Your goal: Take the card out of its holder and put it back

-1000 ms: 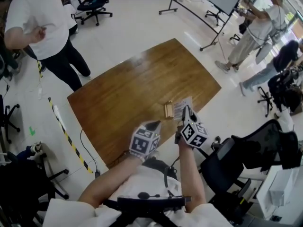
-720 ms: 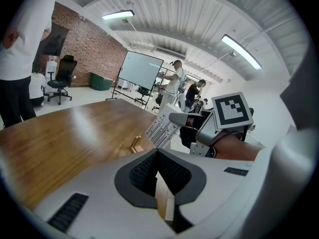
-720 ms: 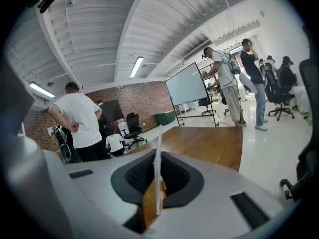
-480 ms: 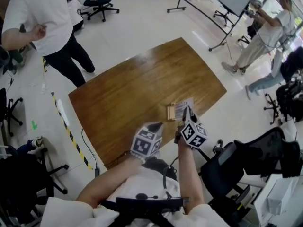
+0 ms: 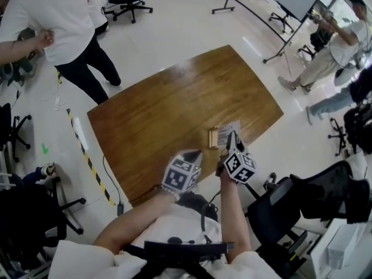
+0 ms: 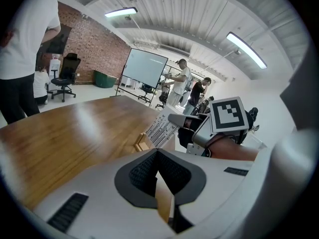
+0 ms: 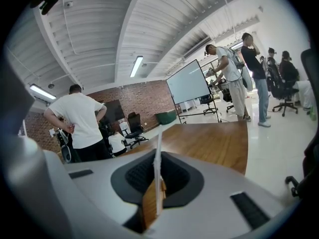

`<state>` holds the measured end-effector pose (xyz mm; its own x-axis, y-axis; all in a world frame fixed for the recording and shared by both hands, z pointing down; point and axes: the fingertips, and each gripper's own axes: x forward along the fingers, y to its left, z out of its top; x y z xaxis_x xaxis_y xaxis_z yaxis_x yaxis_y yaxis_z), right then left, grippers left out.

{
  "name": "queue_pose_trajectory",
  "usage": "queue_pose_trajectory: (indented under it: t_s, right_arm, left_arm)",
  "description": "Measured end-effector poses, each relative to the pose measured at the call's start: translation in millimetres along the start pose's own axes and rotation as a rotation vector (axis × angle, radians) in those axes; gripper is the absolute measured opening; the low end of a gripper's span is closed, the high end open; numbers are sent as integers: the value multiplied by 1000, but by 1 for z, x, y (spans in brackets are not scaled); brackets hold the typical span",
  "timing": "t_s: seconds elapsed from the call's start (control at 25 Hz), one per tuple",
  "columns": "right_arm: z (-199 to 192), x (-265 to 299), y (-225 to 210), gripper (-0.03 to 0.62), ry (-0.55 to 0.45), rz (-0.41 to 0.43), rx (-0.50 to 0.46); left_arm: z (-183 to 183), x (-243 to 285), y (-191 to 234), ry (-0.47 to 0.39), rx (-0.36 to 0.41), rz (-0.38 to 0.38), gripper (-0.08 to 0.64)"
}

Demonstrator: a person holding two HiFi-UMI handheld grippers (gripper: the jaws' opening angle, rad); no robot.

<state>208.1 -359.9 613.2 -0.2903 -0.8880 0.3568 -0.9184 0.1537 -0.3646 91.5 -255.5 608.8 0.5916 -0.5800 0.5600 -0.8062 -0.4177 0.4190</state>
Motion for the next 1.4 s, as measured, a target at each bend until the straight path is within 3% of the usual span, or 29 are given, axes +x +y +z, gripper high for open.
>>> queue_pose_trajectory:
  t_s: [1.4]
  right_arm:
    - [-22,15,1,20,50,11,-71]
  left_arm:
    - [-6,5,14,17,-38,22,-3]
